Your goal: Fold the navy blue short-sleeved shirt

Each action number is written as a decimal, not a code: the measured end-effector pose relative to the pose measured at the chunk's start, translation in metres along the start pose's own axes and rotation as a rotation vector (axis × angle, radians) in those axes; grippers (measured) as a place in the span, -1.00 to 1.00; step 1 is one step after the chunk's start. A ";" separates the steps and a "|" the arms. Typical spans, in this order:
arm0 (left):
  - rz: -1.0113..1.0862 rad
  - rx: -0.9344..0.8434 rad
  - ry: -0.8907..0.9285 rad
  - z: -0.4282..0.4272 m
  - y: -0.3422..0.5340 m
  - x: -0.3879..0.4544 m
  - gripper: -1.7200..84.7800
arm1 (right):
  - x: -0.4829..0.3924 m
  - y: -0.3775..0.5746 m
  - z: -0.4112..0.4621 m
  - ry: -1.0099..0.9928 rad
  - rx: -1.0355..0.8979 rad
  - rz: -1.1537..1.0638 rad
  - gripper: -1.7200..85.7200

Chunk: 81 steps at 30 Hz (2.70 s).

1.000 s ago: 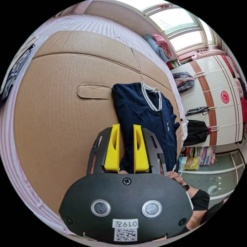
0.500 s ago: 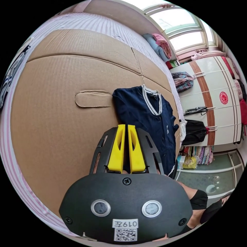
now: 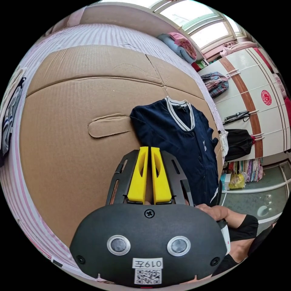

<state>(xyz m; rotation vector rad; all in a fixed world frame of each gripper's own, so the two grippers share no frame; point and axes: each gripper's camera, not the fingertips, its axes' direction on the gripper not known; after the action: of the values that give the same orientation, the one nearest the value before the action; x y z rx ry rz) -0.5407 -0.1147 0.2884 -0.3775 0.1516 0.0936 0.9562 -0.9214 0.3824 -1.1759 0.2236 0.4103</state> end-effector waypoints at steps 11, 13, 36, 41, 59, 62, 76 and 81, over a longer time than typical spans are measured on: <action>0.033 0.004 0.011 0.004 -0.007 -0.007 -0.92 | 0.002 -0.046 -0.019 0.199 -0.062 -0.115 -0.76; 0.036 0.002 0.008 0.004 -0.009 -0.008 -0.92 | 0.016 -0.055 -0.018 0.179 -0.080 -0.083 -0.78; 0.046 -0.014 0.013 0.002 -0.021 -0.030 -0.94 | 0.061 -0.111 -0.001 0.244 -0.125 -0.260 -0.96; 0.043 -0.039 -0.002 -0.004 -0.019 -0.031 -0.94 | 0.061 -0.105 0.011 0.303 -0.111 -0.267 -0.89; -0.106 0.058 0.032 -0.037 -0.027 -0.058 -0.86 | 0.156 -0.045 0.074 0.333 -0.110 -0.112 -0.96; -0.130 0.056 0.052 -0.033 -0.024 -0.062 -0.86 | 0.161 -0.035 0.120 0.362 -0.189 -0.154 -0.97; -0.096 0.115 0.009 -0.048 -0.002 -0.026 -0.93 | 0.121 0.042 0.246 0.344 -0.277 -0.152 -0.98; -0.071 0.085 -0.142 -0.038 0.006 0.005 -0.93 | 0.097 0.083 0.295 0.365 -0.287 -0.156 -0.98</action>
<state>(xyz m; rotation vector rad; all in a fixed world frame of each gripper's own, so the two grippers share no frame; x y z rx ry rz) -0.5417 -0.1226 0.2506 -0.2895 0.0021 0.0436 0.9962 -0.6021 0.3861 -1.5375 0.3950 0.0874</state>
